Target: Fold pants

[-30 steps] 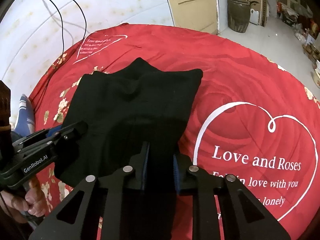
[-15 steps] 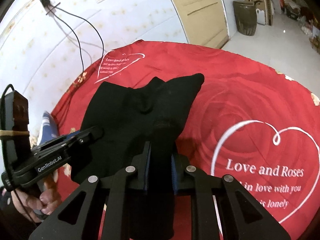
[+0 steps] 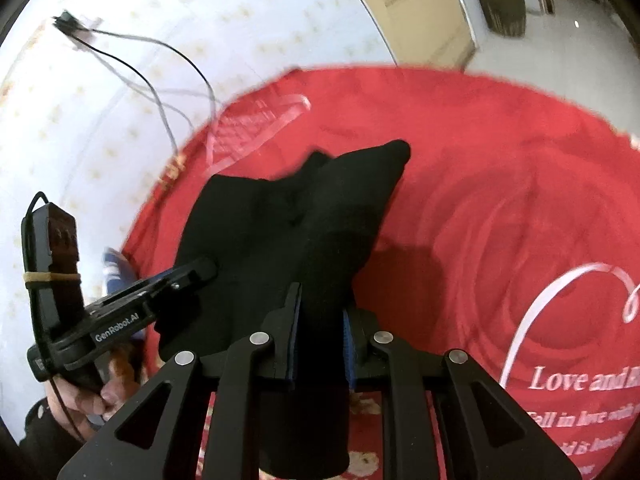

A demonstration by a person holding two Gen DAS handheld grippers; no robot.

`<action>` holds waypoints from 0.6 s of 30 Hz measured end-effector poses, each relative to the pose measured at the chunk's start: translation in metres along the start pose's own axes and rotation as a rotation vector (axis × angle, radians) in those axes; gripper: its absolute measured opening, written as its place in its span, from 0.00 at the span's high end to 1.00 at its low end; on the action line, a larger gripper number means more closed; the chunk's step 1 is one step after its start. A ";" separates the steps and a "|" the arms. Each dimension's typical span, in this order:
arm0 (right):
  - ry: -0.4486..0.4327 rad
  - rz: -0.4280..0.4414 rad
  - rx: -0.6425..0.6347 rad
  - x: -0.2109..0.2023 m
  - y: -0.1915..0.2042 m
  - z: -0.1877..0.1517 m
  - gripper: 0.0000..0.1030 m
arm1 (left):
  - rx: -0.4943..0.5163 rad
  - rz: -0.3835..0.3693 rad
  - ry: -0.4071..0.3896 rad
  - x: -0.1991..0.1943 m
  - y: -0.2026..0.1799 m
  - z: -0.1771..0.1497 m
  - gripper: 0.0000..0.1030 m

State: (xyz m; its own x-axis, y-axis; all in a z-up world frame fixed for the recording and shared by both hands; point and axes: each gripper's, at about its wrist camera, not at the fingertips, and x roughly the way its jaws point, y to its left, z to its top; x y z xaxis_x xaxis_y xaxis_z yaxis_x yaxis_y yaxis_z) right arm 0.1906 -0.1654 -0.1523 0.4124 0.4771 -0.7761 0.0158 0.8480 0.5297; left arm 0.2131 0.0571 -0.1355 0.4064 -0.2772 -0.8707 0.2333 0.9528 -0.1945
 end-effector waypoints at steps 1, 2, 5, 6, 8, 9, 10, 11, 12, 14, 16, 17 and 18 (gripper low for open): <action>0.021 -0.020 0.012 0.005 -0.005 -0.003 0.75 | -0.008 0.009 -0.008 0.001 0.003 -0.003 0.69; 0.028 -0.039 0.023 0.007 -0.011 -0.005 0.71 | -0.024 0.010 -0.024 -0.002 0.007 -0.006 0.69; -0.022 -0.078 0.012 -0.010 -0.016 -0.008 0.68 | -0.040 0.051 -0.071 -0.018 0.009 -0.009 0.69; -0.043 -0.104 -0.007 -0.018 -0.014 -0.008 0.68 | -0.049 0.056 -0.103 -0.029 0.009 -0.010 0.69; -0.077 -0.114 -0.034 -0.031 -0.006 -0.011 0.68 | -0.072 0.028 -0.141 -0.044 0.007 -0.014 0.69; -0.092 -0.116 -0.051 -0.038 0.000 -0.015 0.68 | -0.069 0.013 -0.164 -0.053 0.001 -0.018 0.69; -0.098 -0.121 -0.070 -0.041 0.006 -0.018 0.68 | -0.058 0.008 -0.180 -0.059 -0.004 -0.022 0.69; -0.096 -0.127 -0.099 -0.042 0.014 -0.023 0.69 | -0.049 0.002 -0.190 -0.064 -0.011 -0.028 0.69; -0.089 -0.131 -0.124 -0.042 0.020 -0.028 0.70 | -0.041 -0.007 -0.198 -0.068 -0.017 -0.036 0.69; -0.072 -0.141 -0.162 -0.042 0.029 -0.043 0.83 | -0.031 -0.006 -0.197 -0.067 -0.025 -0.052 0.69; -0.031 -0.138 -0.173 -0.033 0.030 -0.057 0.83 | -0.030 0.008 -0.150 -0.052 -0.027 -0.066 0.69; -0.010 -0.148 -0.182 -0.026 0.029 -0.063 0.83 | -0.037 0.015 -0.119 -0.044 -0.024 -0.066 0.69; 0.007 -0.166 -0.193 -0.020 0.027 -0.066 0.83 | -0.042 0.030 -0.091 -0.035 -0.021 -0.071 0.70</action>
State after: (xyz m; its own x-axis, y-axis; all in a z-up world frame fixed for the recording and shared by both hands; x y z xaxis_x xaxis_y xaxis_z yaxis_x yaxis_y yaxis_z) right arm 0.1224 -0.1368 -0.1448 0.4123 0.3283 -0.8499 -0.0918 0.9431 0.3197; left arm 0.1310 0.0551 -0.1332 0.4917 -0.2564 -0.8322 0.1828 0.9648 -0.1892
